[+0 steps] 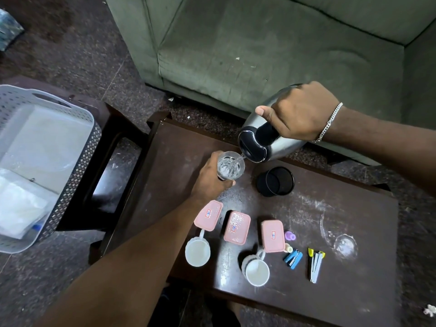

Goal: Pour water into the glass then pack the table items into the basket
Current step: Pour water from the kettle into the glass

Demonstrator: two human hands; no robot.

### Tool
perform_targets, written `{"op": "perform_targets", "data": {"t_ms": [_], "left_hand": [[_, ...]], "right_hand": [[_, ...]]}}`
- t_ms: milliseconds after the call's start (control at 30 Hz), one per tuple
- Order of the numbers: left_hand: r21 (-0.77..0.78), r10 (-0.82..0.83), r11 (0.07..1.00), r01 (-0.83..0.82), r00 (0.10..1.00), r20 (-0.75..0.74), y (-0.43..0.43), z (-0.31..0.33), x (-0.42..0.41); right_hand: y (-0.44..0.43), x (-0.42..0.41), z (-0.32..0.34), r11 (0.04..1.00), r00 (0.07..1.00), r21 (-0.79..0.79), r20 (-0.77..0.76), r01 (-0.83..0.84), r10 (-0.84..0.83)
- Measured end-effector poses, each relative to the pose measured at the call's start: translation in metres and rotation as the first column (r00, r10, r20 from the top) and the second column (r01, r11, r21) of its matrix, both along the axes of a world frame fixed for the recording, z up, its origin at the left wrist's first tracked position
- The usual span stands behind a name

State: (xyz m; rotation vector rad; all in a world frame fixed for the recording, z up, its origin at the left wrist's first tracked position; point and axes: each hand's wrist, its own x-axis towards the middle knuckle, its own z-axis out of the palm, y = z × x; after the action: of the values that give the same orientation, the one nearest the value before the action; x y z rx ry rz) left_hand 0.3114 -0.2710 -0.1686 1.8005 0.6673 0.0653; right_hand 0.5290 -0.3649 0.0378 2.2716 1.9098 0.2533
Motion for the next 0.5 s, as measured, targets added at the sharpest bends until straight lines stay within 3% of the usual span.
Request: {"op": "perform_targets", "data": {"t_ms": [500], "left_hand": [[-0.001, -0.023, 1.0, 0.023, 1.0, -0.001, 0.0027, 0.0026, -0.0018]], "right_hand": [[0.0018, 0.0013, 0.0054, 0.999, 1.0, -0.038, -0.001, 0.014, -0.014]]}}
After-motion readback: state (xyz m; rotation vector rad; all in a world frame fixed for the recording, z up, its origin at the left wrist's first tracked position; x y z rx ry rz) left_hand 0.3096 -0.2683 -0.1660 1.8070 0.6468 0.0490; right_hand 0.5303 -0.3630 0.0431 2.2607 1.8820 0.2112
